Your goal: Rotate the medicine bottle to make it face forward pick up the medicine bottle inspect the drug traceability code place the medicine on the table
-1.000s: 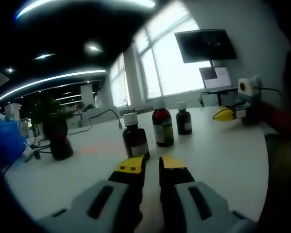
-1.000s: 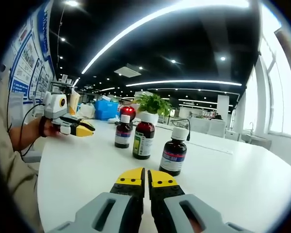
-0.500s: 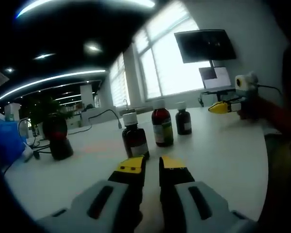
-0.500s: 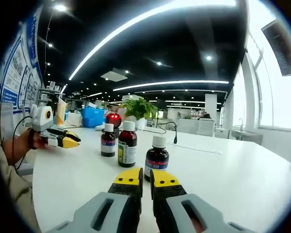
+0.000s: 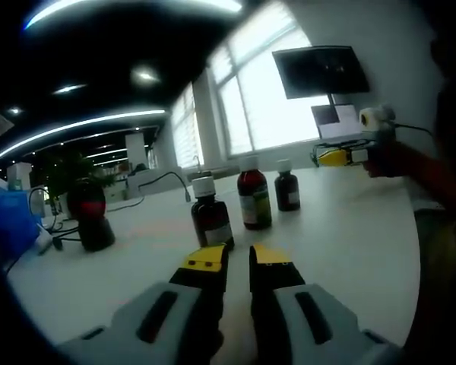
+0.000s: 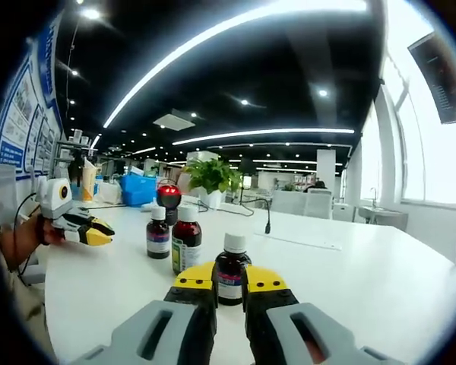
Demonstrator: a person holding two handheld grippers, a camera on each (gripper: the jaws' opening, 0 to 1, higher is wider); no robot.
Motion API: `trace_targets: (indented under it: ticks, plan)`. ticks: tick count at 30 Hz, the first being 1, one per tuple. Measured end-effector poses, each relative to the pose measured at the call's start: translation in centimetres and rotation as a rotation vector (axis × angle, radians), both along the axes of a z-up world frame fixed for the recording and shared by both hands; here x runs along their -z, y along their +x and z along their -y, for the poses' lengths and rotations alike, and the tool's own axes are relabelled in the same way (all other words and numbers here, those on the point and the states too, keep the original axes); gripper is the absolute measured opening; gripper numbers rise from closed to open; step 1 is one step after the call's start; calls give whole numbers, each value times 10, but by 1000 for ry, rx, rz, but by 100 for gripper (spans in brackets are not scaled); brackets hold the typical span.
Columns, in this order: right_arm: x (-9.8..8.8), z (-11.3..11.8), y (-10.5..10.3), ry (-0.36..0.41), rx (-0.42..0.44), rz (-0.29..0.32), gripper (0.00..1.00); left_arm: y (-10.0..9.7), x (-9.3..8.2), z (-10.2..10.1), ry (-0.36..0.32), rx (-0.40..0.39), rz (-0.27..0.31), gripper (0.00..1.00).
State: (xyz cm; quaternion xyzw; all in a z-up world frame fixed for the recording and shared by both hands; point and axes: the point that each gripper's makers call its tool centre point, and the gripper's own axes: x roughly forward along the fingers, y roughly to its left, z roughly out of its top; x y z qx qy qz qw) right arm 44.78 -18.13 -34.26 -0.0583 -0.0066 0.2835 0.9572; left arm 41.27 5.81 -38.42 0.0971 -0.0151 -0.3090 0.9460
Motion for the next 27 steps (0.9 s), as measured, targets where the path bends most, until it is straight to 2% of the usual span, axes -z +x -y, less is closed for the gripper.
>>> trace_targets:
  ticks: [5,9,15,18,27]
  plan:
    - [-4,4,6,10,11,-7,11,-2,0,2,0,0,-2,4]
    - [0,3,13,15,9,-33,13,-2,0,2,2,0,0,4]
    - [-7,-5,24,26,7,-33,14,-3,0,3,15,-3,5,4]
    - [-7,-7,32,46,8,-60,18,-4,0,4,16,-2,8,4]
    - [-10,-18,42,41,1,-82,20,-5,0,5,17,-1,8,4]
